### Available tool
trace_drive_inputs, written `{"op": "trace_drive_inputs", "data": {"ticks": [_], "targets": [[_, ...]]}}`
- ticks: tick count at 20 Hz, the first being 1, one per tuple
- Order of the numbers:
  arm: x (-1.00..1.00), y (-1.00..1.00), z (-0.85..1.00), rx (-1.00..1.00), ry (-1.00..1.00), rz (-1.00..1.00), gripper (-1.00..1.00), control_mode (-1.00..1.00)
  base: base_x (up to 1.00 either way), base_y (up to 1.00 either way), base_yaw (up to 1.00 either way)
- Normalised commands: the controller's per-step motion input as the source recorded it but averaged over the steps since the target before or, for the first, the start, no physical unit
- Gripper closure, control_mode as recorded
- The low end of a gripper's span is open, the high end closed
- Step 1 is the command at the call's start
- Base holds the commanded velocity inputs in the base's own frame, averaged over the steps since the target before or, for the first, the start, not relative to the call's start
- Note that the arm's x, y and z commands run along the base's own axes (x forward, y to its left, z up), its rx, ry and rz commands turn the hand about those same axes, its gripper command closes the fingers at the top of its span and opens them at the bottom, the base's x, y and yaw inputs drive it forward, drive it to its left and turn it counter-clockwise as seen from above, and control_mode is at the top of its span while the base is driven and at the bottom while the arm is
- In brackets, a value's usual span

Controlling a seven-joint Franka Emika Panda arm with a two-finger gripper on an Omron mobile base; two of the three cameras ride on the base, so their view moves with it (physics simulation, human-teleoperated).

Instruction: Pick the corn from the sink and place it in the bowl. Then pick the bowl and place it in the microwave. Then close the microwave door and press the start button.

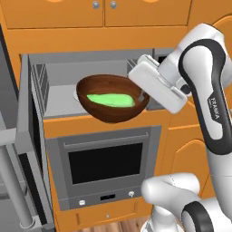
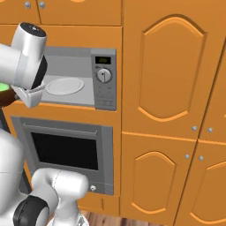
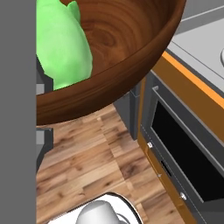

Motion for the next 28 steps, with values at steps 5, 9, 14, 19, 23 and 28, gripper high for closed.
{"op": "trace_drive_inputs", "data": {"ticks": [5, 9, 14, 19, 23, 28], "targets": [[0.0, 0.0, 0.0, 0.0, 0.0, 0.0, 1.0, 1.0, 0.0, 0.0, 0.0], [0.0, 0.0, 0.0, 0.0, 0.0, 0.0, 1.0, 1.0, 0.03, 0.0, 0.0], [0.32, -0.09, -0.03, 0.0, 0.0, -0.06, 1.0, -1.0, 0.01, 0.0, 0.0], [0.87, -0.14, -0.56, -0.06, 0.0, -0.26, 1.0, -1.0, 0.0, 0.0, 0.0], [1.0, 0.0, -0.49, -0.04, 0.0, -0.25, 1.0, -1.0, 0.0, 0.0, 0.0], [1.0, 0.0, -0.01, 0.0, 0.0, -0.16, 1.0, -1.0, 0.0, 0.0, 0.0]]}}
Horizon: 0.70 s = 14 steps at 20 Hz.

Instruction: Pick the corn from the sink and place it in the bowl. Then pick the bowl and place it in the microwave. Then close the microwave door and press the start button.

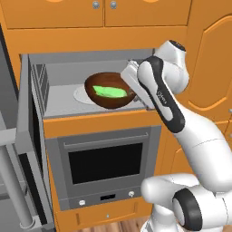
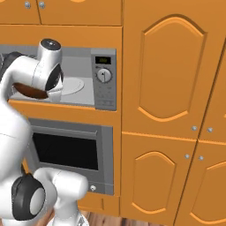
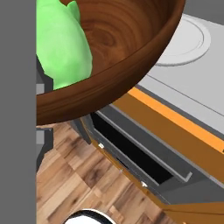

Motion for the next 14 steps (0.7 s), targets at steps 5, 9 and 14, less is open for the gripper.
{"op": "trace_drive_inputs", "data": {"ticks": [5, 9, 14], "targets": [[1.0, 0.12, -0.24, -0.02, 0.02, -0.09, 1.0, -1.0, 0.0, 0.0, 0.0], [0.82, 0.09, -0.4, -0.02, 0.0, -0.07, 1.0, -1.0, 0.0, 0.0, 0.0], [0.66, 0.12, -0.1, -0.03, 0.0, -0.11, 1.0, -1.0, 0.0, 0.0, 0.0]]}}
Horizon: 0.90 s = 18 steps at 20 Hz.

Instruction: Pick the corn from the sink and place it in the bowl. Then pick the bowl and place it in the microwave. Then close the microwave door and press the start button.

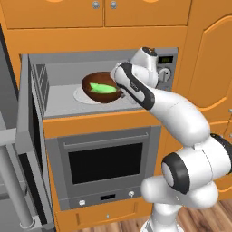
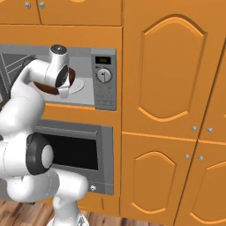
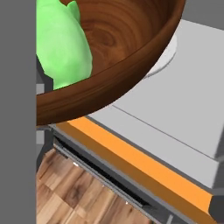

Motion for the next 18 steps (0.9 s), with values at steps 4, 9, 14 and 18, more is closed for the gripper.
{"op": "trace_drive_inputs", "data": {"ticks": [4, 9, 14, 18], "targets": [[0.43, 0.14, -0.02, -0.01, 0.0, -0.14, 1.0, -1.0, 0.0, 0.0, 0.0], [0.34, 0.17, -0.19, -0.01, 0.0, -0.14, 1.0, -1.0, 0.0, 0.0, 0.0], [0.3, 0.11, -0.22, 0.0, 0.0, -0.13, 1.0, -1.0, 0.0, 0.0, 0.0], [0.4, 0.15, -0.09, 0.0, 0.0, -0.09, 1.0, -1.0, 0.0, 0.0, 0.0]]}}
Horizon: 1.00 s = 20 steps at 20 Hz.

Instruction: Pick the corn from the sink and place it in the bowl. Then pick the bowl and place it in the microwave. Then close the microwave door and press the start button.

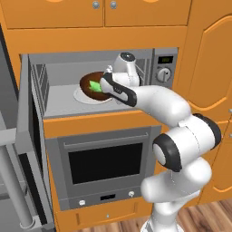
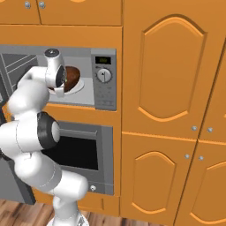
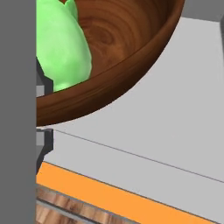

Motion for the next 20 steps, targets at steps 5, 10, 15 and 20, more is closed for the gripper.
{"op": "trace_drive_inputs", "data": {"ticks": [5, 10, 15, 20], "targets": [[0.46, 0.33, -0.05, 0.0, -0.01, -0.03, 1.0, -1.0, 0.0, 0.0, 0.0], [0.33, 0.38, -0.34, 0.0, 0.0, 0.0, 1.0, -1.0, 0.0, 0.0, 0.0], [0.06, 0.09, -0.3, 0.0, 0.0, 0.0, 1.0, -1.0, 0.0, 0.0, 0.0], [0.07, 0.0, -0.36, 0.0, 0.0, 0.0, 1.0, -1.0, 0.0, 0.0, 0.0]]}}
